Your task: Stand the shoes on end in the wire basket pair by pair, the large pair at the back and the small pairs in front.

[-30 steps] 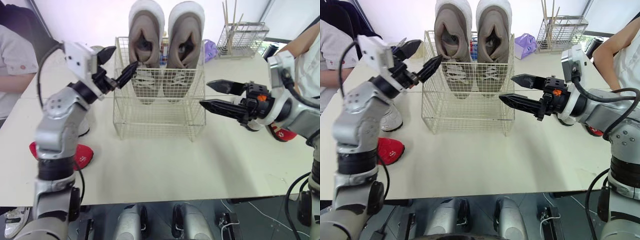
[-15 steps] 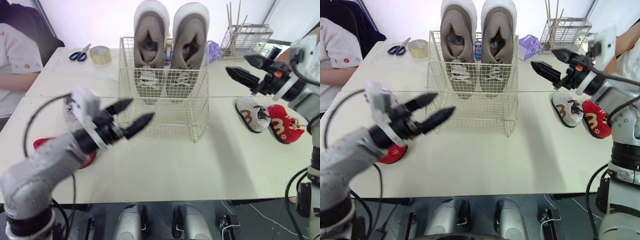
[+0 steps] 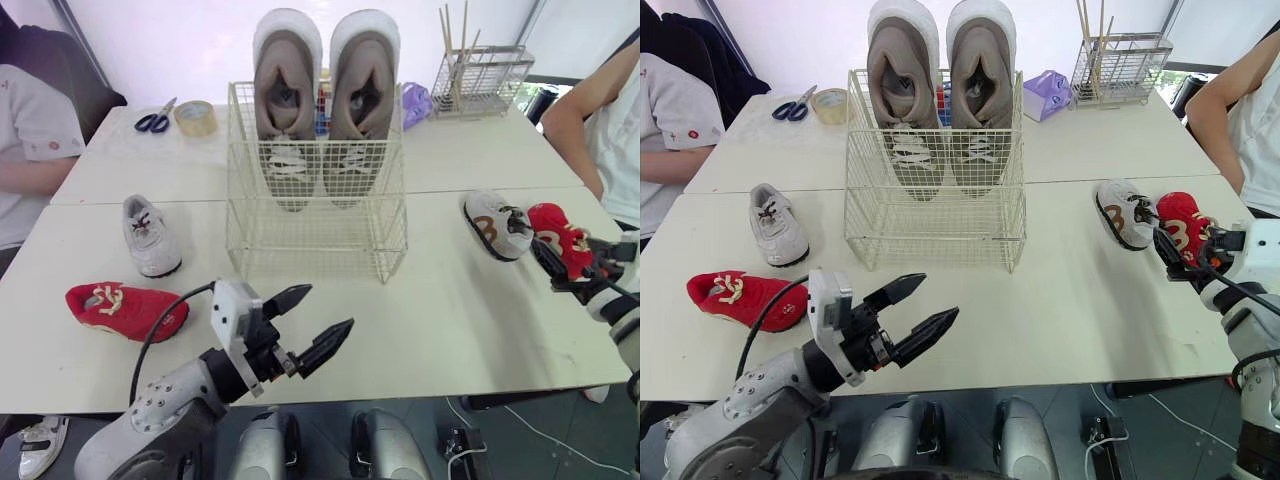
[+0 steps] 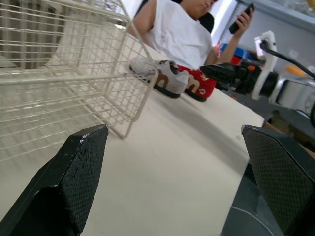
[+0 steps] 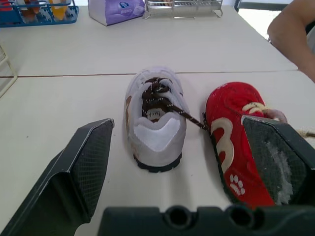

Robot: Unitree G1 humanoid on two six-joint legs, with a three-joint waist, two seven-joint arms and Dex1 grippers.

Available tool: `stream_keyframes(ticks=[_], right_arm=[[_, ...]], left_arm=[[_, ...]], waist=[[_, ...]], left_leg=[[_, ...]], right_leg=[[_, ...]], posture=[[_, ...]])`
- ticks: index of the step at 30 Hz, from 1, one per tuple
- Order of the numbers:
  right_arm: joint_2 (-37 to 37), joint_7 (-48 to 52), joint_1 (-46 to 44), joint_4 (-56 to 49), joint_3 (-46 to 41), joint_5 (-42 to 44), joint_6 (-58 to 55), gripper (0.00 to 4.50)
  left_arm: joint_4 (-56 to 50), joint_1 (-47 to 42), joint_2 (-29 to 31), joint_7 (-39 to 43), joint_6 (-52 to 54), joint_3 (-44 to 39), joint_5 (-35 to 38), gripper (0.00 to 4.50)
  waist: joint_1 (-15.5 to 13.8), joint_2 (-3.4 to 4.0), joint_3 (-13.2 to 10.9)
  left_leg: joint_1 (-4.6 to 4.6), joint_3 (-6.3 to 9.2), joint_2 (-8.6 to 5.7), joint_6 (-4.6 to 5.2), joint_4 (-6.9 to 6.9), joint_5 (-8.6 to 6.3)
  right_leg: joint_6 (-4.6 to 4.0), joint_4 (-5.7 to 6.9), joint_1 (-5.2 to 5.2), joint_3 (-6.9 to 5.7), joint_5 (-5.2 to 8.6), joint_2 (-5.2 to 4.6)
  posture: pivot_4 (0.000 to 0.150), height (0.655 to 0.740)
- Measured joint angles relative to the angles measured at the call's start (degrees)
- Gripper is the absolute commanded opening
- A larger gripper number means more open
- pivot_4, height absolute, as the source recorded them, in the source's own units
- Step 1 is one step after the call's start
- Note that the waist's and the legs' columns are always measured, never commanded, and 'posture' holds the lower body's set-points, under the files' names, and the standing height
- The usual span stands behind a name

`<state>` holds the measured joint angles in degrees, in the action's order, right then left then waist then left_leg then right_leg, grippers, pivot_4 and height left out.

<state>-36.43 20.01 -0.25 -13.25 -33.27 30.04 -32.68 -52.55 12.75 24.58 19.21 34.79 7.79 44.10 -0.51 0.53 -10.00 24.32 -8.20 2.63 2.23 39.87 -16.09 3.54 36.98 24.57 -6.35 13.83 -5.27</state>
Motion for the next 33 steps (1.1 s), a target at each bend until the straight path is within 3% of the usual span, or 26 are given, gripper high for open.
stream_keyframes(ticks=[4, 10, 21, 24, 27, 28, 33], right_arm=[[1.71, 0.08, -2.32, 3.62, 2.94, -0.65, 0.67, 4.5], [2.91, 0.21, -8.48, 13.03, 6.06, -2.84, 3.75, 4.5], [4.24, 1.97, -25.02, 45.97, 11.24, -10.2, 17.94, 4.5], [4.59, 2.42, -27.92, 51.4, 12.29, -11.62, 22.25, 3.65], [5.04, 2.8, -28.84, 53.32, 12.61, -12.12, 25.48, 2.33], [5.09, 2.84, -29.07, 53.34, 12.63, -12.31, 25.98, 2.09], [6.3, 2.47, -28.06, 51.55, 12.99, -12.99, 28.36, 1.81]], left_arm=[[2.69, 2.12, 0.07, 1.28, -2.02, 3.56, -5.14, 4.49], [3.5, 2.1, -0.14, 1.94, -3.1, 3.74, -6.86, 4.49], [5.14, 3.47, 0.12, 2.15, -4.08, 3.75, -9.87, 4.49], [5.16, 3.75, 0.19, 2.15, -4.11, 3.58, -9.88, 4.5], [5.16, 4.88, 0.59, 2.18, -4.1, 2.79, -9.82, 4.5], [5.15, 5.03, 0.98, 2.18, -4.1, 2.21, -9.75, 4.5], [4.8, 5.39, 2.91, 2.67, -2.66, -1.55, -6.67, 4.5]], waist=[[-0.06, 0.01, 0.0], [-0.11, 0.03, 0.01], [0.28, 0.06, 0.01], [0.32, 0.07, 0.01], [0.45, 0.07, 0.01], [0.61, 0.07, 0.01], [1.22, 0.06, 0.01]], left_leg=[[0.02, 0.0, 0.0, 0.02, 0.0, -0.01], [0.07, 0.0, -0.02, 0.09, 0.0, -0.04], [0.07, -0.02, -0.02, 0.1, 0.0, -0.03], [0.07, -0.02, -0.02, 0.1, 0.0, -0.03], [0.06, -0.02, -0.01, 0.1, 0.0, -0.03], [0.04, -0.02, 0.0, 0.09, 0.0, -0.03], [0.04, 0.0, 0.02, 0.08, -0.02, -0.03]], right_leg=[[-0.03, -0.03, 0.03, -0.02, 0.01, 0.0], [-0.03, -0.07, 0.05, -0.02, 0.02, -0.03], [0.02, -0.04, 0.05, -0.03, -0.02, 0.01], [0.12, -0.04, 0.05, -0.03, -0.07, 0.01], [0.12, -0.04, 0.04, -0.03, -0.07, 0.01], [0.12, -0.04, 0.02, -0.03, -0.07, 0.01], [0.12, -0.04, 0.01, -0.02, -0.07, -0.03]], posture=[[0.15, 0.74], [0.15, 0.74], [0.15, 0.74], [0.15, 0.74], [0.15, 0.74], [0.15, 0.74], [0.15, 0.74]])
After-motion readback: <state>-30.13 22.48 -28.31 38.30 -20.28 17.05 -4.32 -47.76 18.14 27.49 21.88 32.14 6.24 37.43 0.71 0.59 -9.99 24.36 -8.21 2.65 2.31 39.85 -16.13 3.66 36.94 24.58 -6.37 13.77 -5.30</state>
